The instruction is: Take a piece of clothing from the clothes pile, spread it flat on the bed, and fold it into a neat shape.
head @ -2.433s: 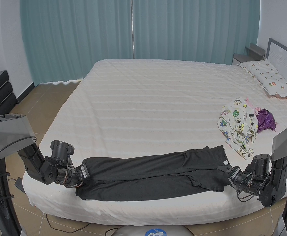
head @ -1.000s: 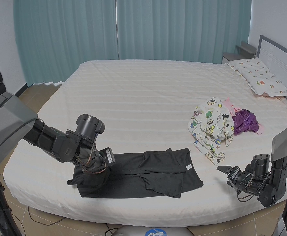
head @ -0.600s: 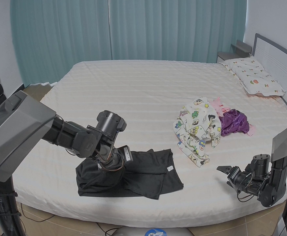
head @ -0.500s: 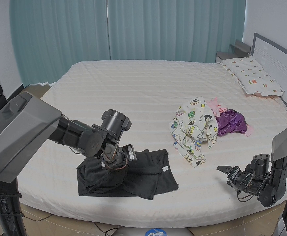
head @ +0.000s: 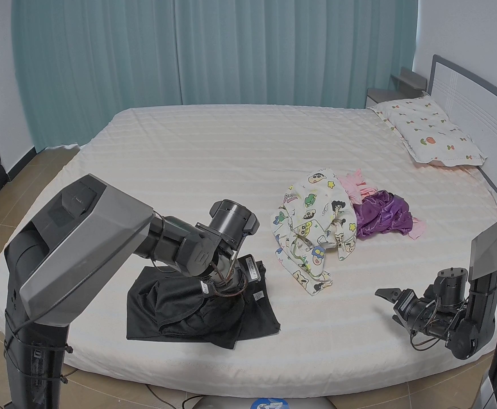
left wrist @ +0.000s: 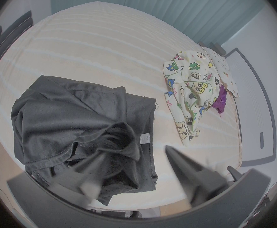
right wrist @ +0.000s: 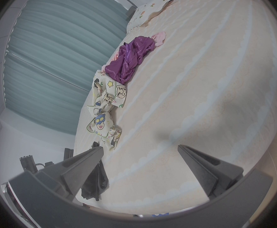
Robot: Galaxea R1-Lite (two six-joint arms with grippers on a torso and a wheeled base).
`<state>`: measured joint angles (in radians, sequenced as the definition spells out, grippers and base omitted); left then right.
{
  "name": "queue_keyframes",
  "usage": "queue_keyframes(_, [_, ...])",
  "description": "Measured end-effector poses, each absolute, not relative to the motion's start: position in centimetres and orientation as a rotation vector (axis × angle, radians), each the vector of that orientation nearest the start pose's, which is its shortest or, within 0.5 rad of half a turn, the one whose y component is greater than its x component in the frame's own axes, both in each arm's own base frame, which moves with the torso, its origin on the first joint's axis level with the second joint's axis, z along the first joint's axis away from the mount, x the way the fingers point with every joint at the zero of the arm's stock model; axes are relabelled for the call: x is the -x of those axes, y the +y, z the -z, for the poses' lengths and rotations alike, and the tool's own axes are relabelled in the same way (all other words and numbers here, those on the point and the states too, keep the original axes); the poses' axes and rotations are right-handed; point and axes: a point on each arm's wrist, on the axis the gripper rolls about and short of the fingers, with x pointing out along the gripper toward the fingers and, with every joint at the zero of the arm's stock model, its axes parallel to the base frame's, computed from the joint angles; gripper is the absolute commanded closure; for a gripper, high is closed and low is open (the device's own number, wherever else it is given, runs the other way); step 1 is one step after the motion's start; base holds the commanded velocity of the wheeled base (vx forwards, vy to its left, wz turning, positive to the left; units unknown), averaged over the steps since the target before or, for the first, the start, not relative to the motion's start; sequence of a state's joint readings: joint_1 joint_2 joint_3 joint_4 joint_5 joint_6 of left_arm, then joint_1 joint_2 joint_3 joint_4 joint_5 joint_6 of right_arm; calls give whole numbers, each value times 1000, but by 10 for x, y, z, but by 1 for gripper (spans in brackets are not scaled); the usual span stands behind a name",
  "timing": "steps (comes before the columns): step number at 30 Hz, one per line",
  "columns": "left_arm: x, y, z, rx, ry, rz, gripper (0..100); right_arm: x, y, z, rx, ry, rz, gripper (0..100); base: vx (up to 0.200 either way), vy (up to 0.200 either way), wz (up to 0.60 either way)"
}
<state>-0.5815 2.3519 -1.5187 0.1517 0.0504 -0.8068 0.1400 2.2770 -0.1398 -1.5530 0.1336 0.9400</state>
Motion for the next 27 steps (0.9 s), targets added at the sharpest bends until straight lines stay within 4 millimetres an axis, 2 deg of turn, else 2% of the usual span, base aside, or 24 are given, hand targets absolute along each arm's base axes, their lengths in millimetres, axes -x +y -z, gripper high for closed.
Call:
queue_keyframes(6, [-373, -236, -57, 509, 1059, 46, 0, -246, 38, 17, -904, 671, 32, 0, 0, 0, 0])
queue_keyframes(13, [-373, -212, -90, 653, 1073, 104, 0, -245, 38, 17, -903, 676, 34, 0, 0, 0, 0])
queue_keyframes(19, [-371, -171, -113, 768, 1065, 75, 0, -244, 38, 17, -899, 676, 38, 0, 0, 0, 0])
queue_keyframes(27, [-355, -107, -103, 863, 1138, -30, 0, -245, 46, 14, -884, 671, 5, 0, 0, 0, 0])
